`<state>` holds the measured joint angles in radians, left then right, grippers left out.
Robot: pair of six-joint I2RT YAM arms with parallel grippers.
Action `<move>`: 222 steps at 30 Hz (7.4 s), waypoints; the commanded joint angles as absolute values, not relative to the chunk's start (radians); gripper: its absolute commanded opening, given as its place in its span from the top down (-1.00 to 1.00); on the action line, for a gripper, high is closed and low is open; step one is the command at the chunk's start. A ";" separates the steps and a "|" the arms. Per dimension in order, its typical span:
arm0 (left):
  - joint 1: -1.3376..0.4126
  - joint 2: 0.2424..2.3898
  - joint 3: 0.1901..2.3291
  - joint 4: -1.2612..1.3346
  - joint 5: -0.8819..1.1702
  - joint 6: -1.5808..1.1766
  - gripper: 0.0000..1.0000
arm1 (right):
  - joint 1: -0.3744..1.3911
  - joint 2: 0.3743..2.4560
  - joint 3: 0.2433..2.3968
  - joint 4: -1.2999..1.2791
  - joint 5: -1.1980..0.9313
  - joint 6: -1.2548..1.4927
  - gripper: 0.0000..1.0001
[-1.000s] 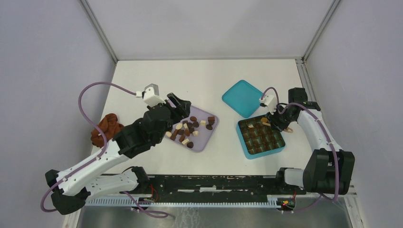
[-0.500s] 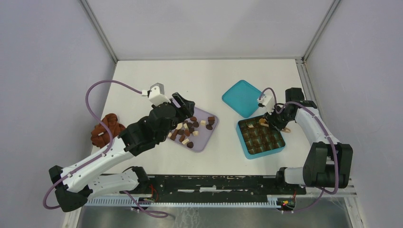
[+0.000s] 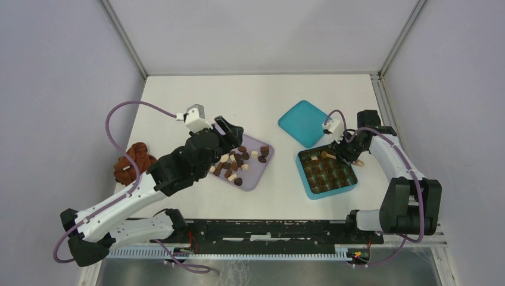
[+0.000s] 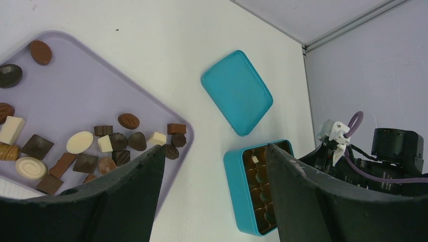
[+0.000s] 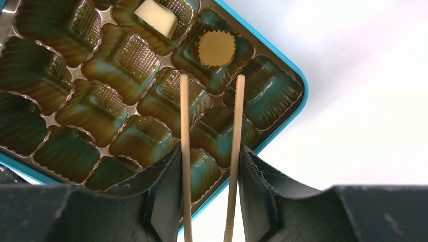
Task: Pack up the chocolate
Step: Place the fake chocolate in the packing box, then pick up the fake chocolate from the plate, then place the fake chocolate in the packing box.
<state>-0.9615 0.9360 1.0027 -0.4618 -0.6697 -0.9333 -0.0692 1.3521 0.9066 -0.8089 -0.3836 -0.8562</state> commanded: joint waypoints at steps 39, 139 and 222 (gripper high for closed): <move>-0.963 0.652 1.034 -0.682 -0.842 -0.933 -0.56 | 0.795 1.639 1.226 -0.603 -0.331 -0.675 0.20; -0.963 0.655 0.987 -0.602 -0.820 -0.941 -0.56 | 0.731 1.612 1.296 -0.714 -0.361 -0.637 0.78; -0.963 0.737 1.231 -0.701 -0.879 -0.731 -0.57 | 0.491 1.429 1.192 -0.812 -0.393 -0.824 0.23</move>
<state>-0.9615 0.7712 1.1862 -0.6800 -0.8196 -0.7986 0.3420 1.4239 1.1461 -0.8810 -0.3946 -0.8825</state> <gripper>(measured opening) 0.784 0.387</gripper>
